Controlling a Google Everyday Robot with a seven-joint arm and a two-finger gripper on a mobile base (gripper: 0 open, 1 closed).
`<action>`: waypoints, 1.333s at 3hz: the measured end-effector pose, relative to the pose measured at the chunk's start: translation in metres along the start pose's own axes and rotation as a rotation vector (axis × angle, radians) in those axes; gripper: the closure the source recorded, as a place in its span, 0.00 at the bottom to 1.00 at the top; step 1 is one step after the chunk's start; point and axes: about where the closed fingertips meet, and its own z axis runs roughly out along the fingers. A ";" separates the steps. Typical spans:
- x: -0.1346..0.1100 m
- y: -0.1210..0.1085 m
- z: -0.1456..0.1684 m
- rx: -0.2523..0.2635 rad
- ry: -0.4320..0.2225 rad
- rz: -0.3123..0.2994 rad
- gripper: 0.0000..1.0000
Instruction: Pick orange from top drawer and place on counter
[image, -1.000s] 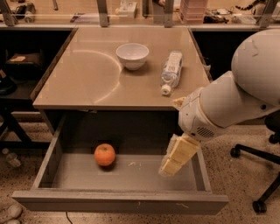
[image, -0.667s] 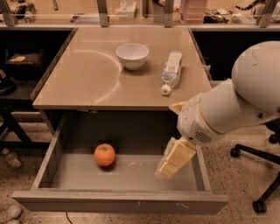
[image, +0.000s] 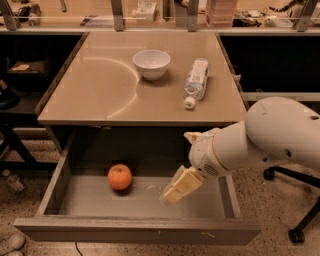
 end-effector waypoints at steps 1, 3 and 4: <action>0.002 -0.003 0.022 -0.013 -0.040 0.033 0.00; -0.001 0.002 0.038 -0.016 -0.076 0.032 0.00; -0.014 0.010 0.081 -0.017 -0.179 0.017 0.00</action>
Offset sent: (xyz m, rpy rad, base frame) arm 0.0076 0.0096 -0.0163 0.0451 0.0124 -0.0129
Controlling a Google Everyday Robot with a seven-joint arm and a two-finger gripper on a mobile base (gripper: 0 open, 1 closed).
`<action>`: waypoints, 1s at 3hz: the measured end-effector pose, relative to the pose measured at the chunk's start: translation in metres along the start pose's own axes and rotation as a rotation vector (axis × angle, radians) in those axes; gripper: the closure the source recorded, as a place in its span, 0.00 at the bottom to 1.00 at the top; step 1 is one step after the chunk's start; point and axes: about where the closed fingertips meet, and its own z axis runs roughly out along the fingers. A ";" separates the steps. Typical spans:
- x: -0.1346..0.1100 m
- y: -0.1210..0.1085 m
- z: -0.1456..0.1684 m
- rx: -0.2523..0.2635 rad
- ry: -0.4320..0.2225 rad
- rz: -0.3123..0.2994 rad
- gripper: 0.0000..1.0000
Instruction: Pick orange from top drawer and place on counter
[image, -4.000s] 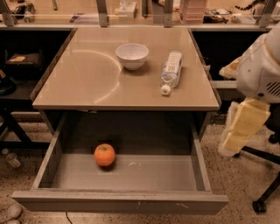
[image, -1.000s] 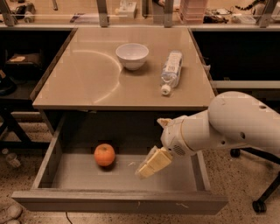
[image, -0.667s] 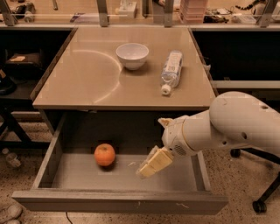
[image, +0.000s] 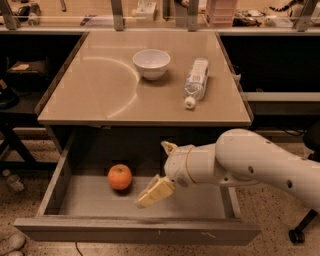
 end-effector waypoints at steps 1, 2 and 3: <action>-0.002 -0.002 0.035 0.005 -0.056 -0.010 0.00; -0.002 -0.004 0.038 0.012 -0.062 -0.007 0.00; 0.002 -0.001 0.048 0.011 -0.070 0.001 0.00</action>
Offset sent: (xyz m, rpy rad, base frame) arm 0.0116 0.0231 -0.0174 0.0432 -0.0283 0.0032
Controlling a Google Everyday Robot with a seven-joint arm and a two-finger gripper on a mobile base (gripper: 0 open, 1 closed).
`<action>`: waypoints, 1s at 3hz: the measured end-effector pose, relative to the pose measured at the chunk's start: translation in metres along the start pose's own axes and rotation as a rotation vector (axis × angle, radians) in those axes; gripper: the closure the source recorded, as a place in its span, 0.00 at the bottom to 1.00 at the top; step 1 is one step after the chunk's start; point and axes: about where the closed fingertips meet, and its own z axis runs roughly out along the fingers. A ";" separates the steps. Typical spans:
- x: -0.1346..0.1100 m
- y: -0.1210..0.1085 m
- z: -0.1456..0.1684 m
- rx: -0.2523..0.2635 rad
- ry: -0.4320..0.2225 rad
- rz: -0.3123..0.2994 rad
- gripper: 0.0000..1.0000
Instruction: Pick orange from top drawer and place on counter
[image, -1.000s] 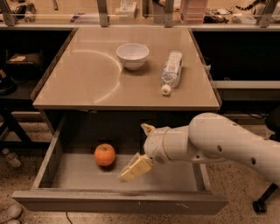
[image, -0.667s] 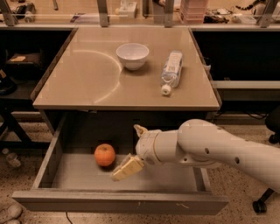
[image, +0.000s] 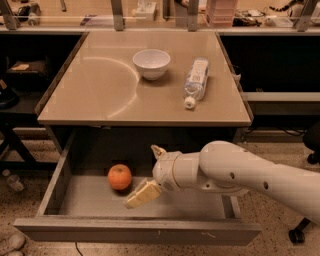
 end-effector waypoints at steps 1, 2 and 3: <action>0.006 -0.009 0.030 0.033 -0.041 -0.012 0.00; 0.006 -0.009 0.030 0.033 -0.041 -0.012 0.00; 0.014 -0.008 0.049 0.025 -0.056 -0.009 0.00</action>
Offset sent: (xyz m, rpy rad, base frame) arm 0.0301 0.0198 -0.0320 0.0254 -0.0696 -0.0251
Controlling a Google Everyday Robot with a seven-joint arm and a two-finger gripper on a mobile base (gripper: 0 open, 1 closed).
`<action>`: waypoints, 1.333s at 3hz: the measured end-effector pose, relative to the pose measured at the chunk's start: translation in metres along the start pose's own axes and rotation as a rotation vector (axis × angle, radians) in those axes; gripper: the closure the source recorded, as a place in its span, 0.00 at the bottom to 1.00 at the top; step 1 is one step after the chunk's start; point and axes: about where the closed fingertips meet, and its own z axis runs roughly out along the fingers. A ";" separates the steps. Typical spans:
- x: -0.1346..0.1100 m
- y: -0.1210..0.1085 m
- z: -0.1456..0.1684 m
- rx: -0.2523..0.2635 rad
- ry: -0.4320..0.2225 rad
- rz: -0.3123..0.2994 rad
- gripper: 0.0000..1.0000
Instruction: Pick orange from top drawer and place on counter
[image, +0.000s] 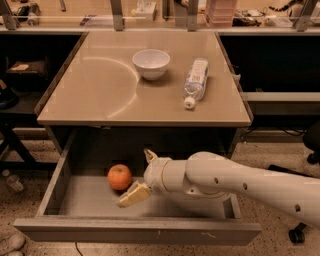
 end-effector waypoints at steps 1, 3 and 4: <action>0.005 0.001 0.024 -0.013 -0.011 -0.001 0.00; 0.012 0.010 0.057 -0.047 -0.036 0.015 0.00; 0.012 0.010 0.057 -0.047 -0.036 0.015 0.17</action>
Offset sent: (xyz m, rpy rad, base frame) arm 0.0133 0.0438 -0.0412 0.0487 0.0118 0.0346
